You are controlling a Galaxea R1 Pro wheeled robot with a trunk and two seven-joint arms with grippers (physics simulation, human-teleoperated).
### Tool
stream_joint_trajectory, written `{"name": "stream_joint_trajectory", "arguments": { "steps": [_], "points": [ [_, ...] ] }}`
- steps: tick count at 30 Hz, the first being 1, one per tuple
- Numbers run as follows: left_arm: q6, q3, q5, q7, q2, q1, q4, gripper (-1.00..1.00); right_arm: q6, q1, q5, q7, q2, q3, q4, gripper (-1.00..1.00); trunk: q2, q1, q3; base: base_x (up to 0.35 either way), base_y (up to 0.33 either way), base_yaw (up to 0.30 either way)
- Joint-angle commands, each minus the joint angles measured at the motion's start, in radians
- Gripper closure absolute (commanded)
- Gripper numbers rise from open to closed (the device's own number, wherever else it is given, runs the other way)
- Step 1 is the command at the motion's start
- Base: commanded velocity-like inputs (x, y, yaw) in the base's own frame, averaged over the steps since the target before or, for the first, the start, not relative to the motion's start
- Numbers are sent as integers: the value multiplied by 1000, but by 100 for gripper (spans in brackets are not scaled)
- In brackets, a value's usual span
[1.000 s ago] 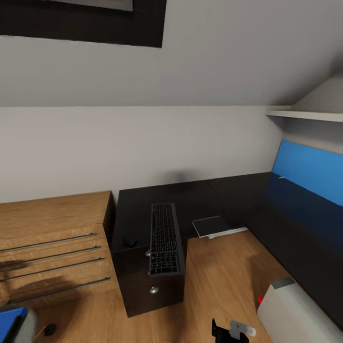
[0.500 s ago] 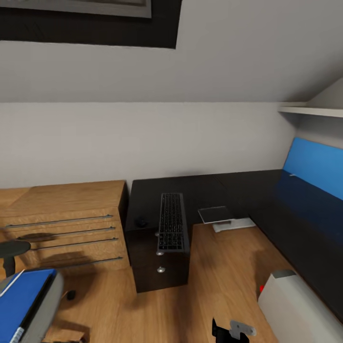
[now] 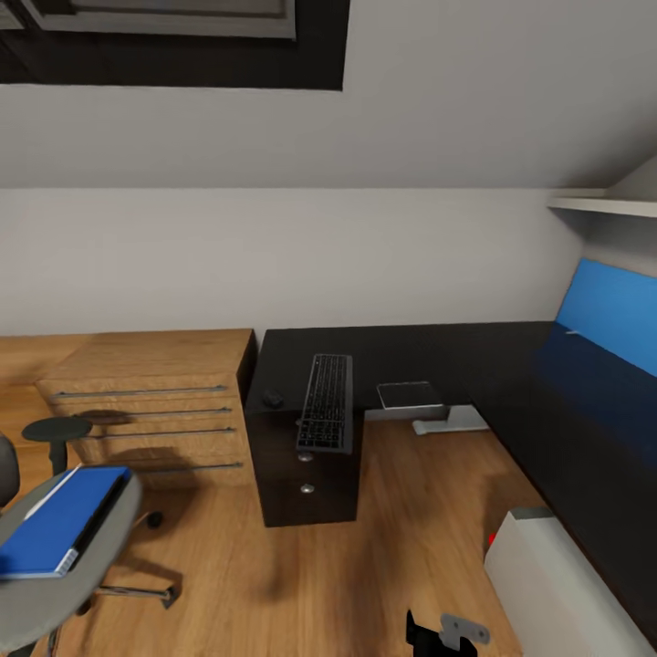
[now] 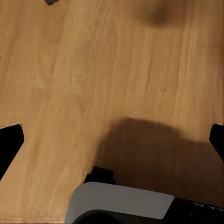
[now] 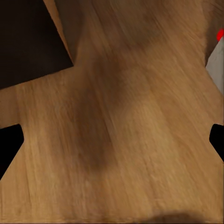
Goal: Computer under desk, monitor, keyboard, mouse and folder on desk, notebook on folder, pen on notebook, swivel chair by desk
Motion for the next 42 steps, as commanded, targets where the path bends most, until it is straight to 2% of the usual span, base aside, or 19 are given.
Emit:
{"name": "stream_joint_trajectory", "arguments": {
  "steps": [1, 24, 42],
  "points": [
    [-2, -8, 5, 9, 1, 0, -2, -100, -4, -1, -1, -2, 0, 1, 2, -100, -1, 0, -2, -287, -152, 171],
    [-1, -8, 5, 7, 1, 0, -2, -100, -4, -1, 0, -2, 0, 1, 2, -100, -1, 0, -31, -333, -44, 171],
    [3, -8, 5, 6, 1, 0, -2, -100, -4, -1, 2, -2, 0, 1, 2, -100, -1, 0, -53, -329, -138, 171]
  ]
}}
